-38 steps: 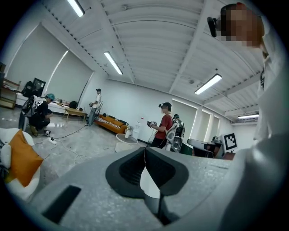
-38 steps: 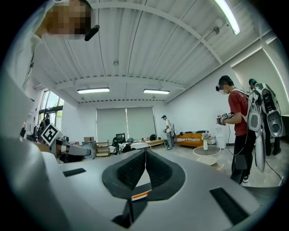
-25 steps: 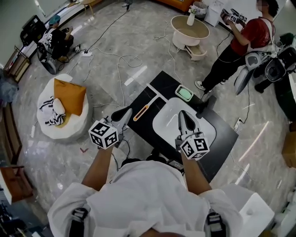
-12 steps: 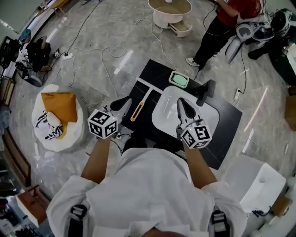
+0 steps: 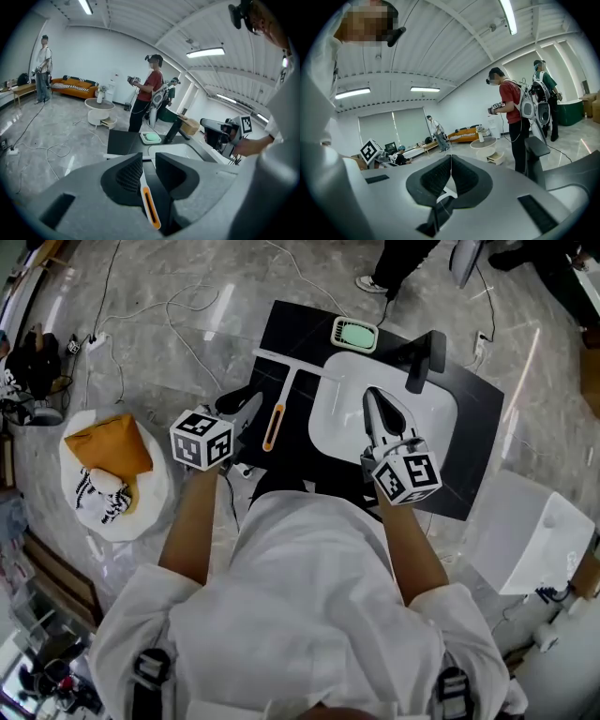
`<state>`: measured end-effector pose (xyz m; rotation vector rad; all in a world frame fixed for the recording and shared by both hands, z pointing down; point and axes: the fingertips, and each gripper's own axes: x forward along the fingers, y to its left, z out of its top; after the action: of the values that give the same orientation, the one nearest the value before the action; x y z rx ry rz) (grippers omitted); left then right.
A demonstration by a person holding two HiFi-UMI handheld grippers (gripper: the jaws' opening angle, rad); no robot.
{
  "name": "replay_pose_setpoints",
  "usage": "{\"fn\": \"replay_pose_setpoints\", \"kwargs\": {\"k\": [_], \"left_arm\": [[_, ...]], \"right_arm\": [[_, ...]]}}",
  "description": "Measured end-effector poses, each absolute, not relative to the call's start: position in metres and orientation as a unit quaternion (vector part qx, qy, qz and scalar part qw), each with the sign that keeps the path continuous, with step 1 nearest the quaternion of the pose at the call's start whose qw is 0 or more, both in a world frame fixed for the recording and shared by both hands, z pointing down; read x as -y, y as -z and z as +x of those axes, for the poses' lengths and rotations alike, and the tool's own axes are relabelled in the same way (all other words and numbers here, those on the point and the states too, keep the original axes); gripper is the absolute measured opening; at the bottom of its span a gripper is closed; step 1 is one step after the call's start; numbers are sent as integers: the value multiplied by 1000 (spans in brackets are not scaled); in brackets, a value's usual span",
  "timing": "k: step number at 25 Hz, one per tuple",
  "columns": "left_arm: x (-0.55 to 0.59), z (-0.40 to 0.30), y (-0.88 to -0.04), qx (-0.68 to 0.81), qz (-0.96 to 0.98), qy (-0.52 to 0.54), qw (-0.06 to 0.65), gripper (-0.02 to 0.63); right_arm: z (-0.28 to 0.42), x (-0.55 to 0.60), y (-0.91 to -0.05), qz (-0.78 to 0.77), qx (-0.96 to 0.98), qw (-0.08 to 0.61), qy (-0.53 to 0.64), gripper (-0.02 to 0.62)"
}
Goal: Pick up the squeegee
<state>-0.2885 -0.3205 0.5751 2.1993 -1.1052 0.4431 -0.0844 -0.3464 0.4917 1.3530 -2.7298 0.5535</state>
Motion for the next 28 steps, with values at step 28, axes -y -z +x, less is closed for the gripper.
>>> {"fn": "replay_pose_setpoints", "kwargs": {"k": [28], "left_arm": [[351,-234,-706,350,789,-305,402,169]], "right_arm": [[-20,333,-559,516,819,22,-250,14]]}}
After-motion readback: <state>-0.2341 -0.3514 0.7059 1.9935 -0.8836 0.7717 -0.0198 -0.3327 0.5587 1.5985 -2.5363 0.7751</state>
